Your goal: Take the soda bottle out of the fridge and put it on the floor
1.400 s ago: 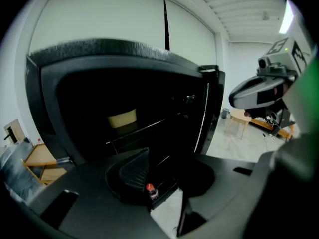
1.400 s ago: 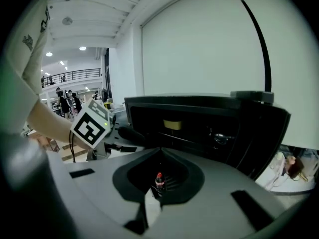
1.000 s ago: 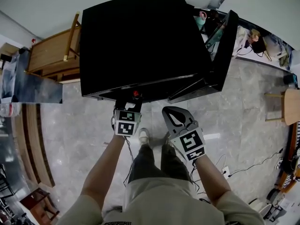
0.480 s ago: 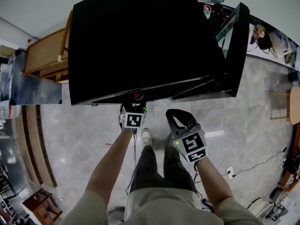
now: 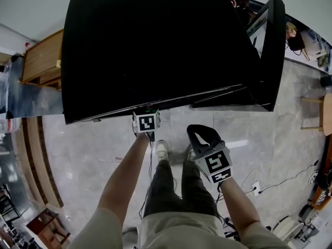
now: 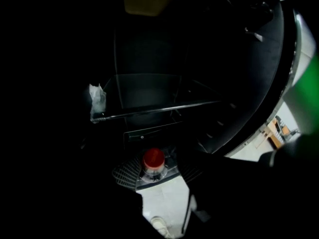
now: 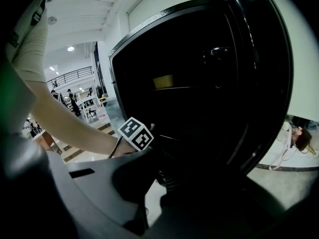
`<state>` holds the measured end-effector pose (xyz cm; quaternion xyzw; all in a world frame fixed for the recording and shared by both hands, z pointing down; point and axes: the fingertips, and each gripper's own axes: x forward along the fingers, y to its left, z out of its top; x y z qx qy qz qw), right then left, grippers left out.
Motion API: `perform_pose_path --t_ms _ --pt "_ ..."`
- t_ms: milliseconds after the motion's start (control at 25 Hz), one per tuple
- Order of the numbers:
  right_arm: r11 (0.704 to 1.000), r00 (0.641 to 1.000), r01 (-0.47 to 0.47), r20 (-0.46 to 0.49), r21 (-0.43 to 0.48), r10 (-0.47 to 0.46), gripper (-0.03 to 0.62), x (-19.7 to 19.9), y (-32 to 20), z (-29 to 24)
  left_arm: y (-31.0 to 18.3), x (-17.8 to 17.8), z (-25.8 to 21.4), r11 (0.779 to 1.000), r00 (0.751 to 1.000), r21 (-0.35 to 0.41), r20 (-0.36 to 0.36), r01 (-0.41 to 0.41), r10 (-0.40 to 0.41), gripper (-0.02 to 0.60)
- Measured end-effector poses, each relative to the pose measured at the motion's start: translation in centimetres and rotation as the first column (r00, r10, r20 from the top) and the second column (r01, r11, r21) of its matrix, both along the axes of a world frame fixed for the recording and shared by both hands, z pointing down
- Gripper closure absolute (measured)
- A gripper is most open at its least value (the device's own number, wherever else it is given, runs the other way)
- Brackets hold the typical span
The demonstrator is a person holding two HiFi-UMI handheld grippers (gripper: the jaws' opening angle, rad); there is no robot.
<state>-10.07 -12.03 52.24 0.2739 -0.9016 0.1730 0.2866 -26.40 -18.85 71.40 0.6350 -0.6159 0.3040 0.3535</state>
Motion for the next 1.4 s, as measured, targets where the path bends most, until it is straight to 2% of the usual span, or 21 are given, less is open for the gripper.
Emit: perform_pose_path --t_ms 160,240,320,480,880,1000,1160,1400 --pt "1.0 1.0 -0.006 -0.009 -0.014 0.006 0.599 0.6 0.3 1.1 0.3 -0.1 1.8 0.998 1.0 -0.067 0.014 -0.012 0.013 0.362" --pt "1.0 1.0 -0.01 -0.015 -0.018 0.01 0.599 1.0 0.3 1.6 0.5 -0.5 2.8 0.997 0.999 -0.083 0.032 -0.005 0.007 0.387" --pt "1.0 1.0 -0.016 -0.02 -0.026 0.016 0.599 1.4 0.3 2.0 0.3 -0.9 3.1 0.997 0.999 -0.074 0.048 0.008 -0.004 0.422" --pt "0.998 0.999 -0.027 -0.029 -0.05 0.025 0.599 2.1 0.8 2.9 -0.1 -0.9 2.7 0.999 0.999 -0.049 0.039 0.023 -0.022 0.43" --pt "0.996 0.998 -0.049 -0.038 -0.068 0.046 0.599 3.4 2.1 4.2 1.5 1.3 2.2 0.99 0.991 -0.051 -0.007 -0.133 0.132 0.446" --pt "0.995 0.997 -0.062 -0.04 -0.08 0.059 0.599 3.8 2.9 4.7 2.3 2.7 1.3 0.98 0.98 -0.033 0.002 -0.197 0.197 0.448" --pt "0.991 0.995 -0.09 -0.048 -0.102 0.086 0.599 4.8 4.5 5.9 3.5 5.5 -0.2 0.953 0.953 -0.01 0.021 -0.303 0.303 0.448" --pt "0.982 0.99 -0.135 -0.069 -0.135 0.127 0.599 7.4 7.1 9.6 6.1 10.1 1.7 0.91 0.91 0.016 0.005 -0.414 0.414 0.448"
